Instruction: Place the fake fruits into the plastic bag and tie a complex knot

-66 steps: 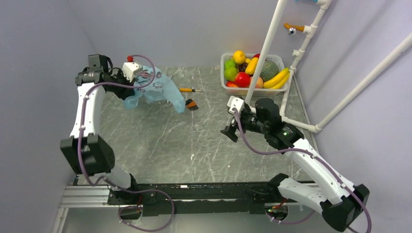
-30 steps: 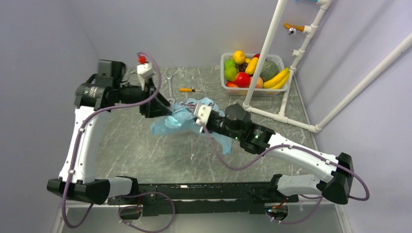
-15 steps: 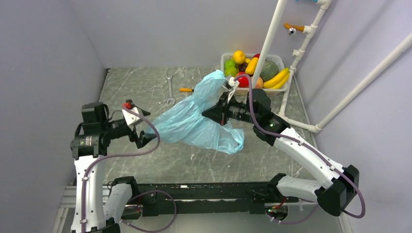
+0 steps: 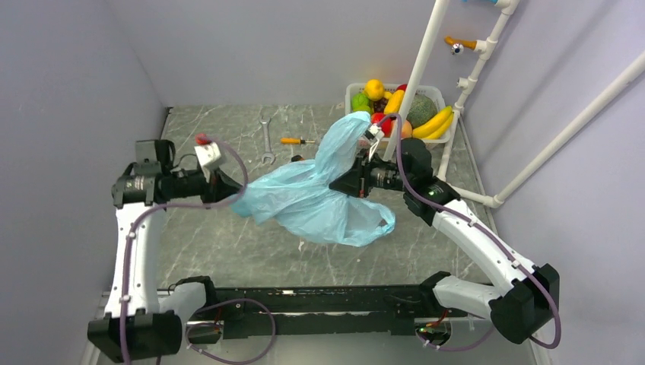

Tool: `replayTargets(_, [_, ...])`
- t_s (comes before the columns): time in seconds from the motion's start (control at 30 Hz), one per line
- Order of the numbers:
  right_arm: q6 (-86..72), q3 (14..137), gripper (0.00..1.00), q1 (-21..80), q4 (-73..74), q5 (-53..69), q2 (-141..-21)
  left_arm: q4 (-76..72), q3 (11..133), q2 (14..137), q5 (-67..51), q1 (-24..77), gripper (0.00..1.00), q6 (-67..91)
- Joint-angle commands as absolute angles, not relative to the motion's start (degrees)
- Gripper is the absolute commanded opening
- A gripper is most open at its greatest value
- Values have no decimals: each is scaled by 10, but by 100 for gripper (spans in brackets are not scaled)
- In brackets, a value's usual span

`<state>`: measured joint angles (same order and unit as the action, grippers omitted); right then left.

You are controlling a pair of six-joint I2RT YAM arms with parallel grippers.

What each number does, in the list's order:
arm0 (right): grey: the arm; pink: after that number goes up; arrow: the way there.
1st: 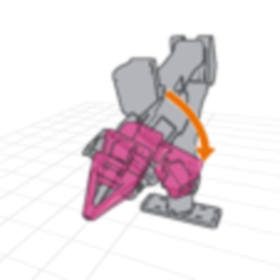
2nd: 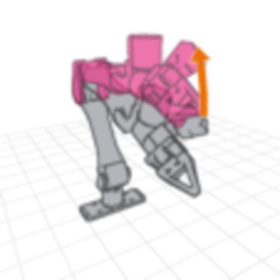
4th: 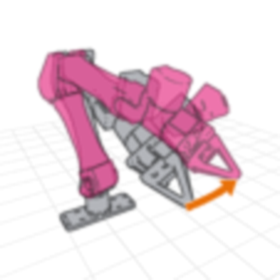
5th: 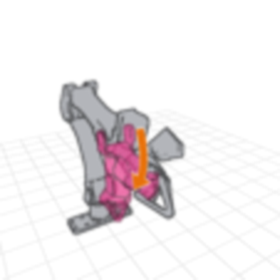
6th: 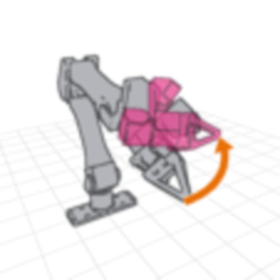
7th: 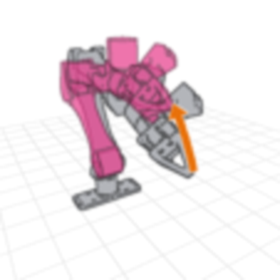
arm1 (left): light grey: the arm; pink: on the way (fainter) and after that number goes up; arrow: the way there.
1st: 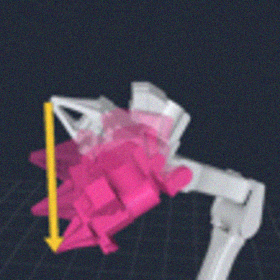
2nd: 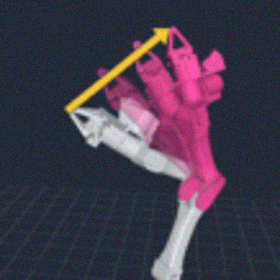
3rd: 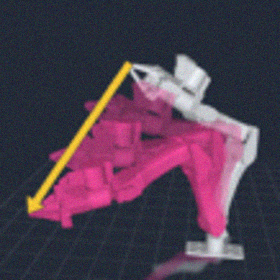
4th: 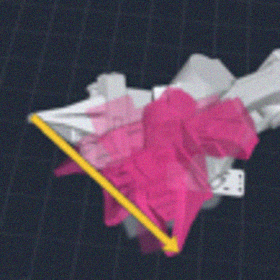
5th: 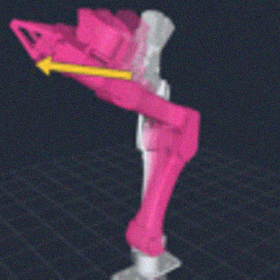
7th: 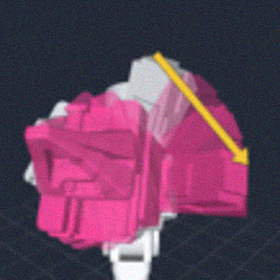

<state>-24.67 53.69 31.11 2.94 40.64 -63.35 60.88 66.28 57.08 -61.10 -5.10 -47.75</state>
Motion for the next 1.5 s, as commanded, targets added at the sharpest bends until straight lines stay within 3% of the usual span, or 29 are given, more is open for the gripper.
replayTargets(0.0, [-137, 549, 35, 292, 141, 416, -627, 688, 722, 629, -725, -136, 0, -362])
replayTargets(0.1, [-90, 560, 89, 292, 192, 369, -598, 687, 735, 637, -749, -145, 0, -310])
replayTargets(0.13, [-77, 567, 99, 292, 211, 347, -589, 661, 729, 629, -752, -145, 0, -267])
replayTargets(0.27, [-20, 607, 100, 296, 265, 306, -556, 560, 705, 584, -729, -131, 0, -151])
replayTargets(0.43, [15, 634, 100, 358, 207, 300, -552, 591, 711, 575, -709, -84, 0, -183])
replayTargets(0.67, [120, 711, 100, 511, 105, 268, -678, 566, 713, 567, -698, -19, 0, -172])
replayTargets(0.97, [222, 726, 99, 563, 10, 336, -793, 622, 751, 588, -729, 36, 0, -221])
replayTargets(1.0, [221, 723, 96, 567, 13, 339, -799, 618, 754, 588, -736, 37, 0, -218])
replayTargets(1.03, [219, 718, 81, 571, 13, 336, -803, 617, 762, 588, -743, 37, 0, -217])
replayTargets(1.1, [214, 705, 46, 573, 23, 328, -806, 614, 777, 589, -755, 37, 0, -212])
replayTargets(1.13, [213, 697, 21, 573, 29, 319, -803, 607, 783, 588, -758, 33, 0, -203])
replayTargets(1.17, [212, 686, 2, 573, 32, 308, -797, 598, 787, 585, -758, 22, 0, -192])
replayTargets(1.2, [203, 675, 0, 573, 30, 297, -788, 575, 789, 580, -753, 6, 3, -176])
replayTargets(1.23, [195, 663, 0, 569, 30, 291, -775, 551, 786, 573, -754, -25, 25, -157])
replayTargets(1.3, [178, 642, 0, 557, 22, 281, -746, 500, 773, 553, -767, -96, 80, -110])
replayTargets(1.33, [167, 632, 0, 552, 15, 277, -730, 497, 770, 544, -770, -120, 97, -108])
replayTargets(1.47, [111, 615, 0, 532, 3, 271, -692, 606, 770, 524, -756, -135, 99, -246])
